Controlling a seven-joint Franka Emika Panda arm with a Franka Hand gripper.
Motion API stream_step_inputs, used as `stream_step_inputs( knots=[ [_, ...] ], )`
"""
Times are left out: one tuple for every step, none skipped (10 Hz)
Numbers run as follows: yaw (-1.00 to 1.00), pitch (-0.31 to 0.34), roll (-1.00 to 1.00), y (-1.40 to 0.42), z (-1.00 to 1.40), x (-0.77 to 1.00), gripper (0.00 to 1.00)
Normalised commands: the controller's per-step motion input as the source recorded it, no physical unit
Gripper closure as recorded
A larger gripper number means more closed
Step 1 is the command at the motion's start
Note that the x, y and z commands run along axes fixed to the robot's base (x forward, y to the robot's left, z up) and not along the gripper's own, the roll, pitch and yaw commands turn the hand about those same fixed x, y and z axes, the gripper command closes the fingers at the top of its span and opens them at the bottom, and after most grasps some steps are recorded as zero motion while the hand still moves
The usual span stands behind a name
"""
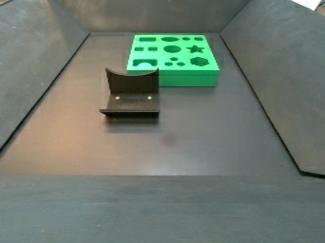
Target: Insert the rectangle object.
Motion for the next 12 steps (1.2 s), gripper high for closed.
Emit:
stream_step_inputs(
  knots=[
    [-0.19,0.064,-0.15,0.0,-0.29,0.13,1.0],
    [-0.13,0.024,-0.01,-0.15,-0.21,0.12,1.0],
    [0.0,0.014,0.07,-0.16,-0.21,0.28,1.0],
    [0.0,0.007,0.05,-0.18,-0.36,1.0,1.0],
    [0.0,0.0,0.03,-0.08,-0.43,1.0,1.0],
    [0.0,0.0,0.0,0.0,-0.43,1.0,1.0],
    [0.0,0.0,0.0,0.0,-0.48,1.0,1.0],
    [0.0,0.0,0.0,0.0,-0.57,1.0,1.0],
    [0.0,0.0,0.03,0.0,-0.59,1.0,1.0],
    [0.0,0.0,0.04,0.0,-0.61,1.0,1.0],
    [0.0,0.0,0.05,0.0,-0.61,1.0,1.0],
    [0.0,0.0,0.05,0.0,-0.62,1.0,1.0]
  ],
)
